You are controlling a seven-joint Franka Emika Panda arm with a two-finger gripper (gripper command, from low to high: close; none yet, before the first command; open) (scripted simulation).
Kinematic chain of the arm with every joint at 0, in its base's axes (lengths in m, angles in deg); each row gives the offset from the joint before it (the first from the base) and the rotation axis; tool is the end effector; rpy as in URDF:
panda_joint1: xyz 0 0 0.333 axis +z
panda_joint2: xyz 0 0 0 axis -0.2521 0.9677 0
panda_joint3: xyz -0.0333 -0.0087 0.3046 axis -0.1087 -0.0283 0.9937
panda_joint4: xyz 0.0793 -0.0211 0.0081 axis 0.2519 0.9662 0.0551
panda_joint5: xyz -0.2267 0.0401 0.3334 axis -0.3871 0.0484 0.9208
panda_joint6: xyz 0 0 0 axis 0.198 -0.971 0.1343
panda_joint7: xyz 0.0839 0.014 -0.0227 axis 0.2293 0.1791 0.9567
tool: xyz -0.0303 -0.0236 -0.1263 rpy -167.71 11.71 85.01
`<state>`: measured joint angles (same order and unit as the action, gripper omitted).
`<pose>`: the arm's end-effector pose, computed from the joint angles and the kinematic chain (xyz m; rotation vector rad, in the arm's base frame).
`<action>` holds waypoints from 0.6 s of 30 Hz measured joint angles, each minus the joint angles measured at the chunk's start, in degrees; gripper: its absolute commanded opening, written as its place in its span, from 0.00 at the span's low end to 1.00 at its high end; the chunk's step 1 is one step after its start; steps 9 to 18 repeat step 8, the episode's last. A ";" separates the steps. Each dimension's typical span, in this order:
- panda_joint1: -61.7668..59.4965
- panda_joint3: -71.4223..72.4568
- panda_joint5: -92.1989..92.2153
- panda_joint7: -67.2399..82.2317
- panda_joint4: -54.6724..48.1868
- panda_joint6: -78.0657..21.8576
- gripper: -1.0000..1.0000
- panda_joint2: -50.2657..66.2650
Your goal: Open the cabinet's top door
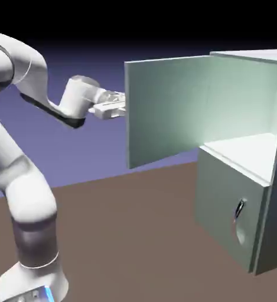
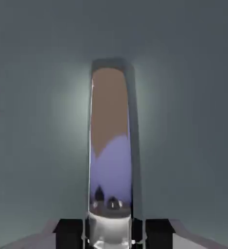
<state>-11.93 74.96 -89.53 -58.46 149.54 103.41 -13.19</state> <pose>0.3388 0.2070 0.4840 1.3922 0.7647 -0.4432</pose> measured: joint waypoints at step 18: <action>-1.35 7.09 1.03 -7.08 -13.83 -18.71 0.00 16.61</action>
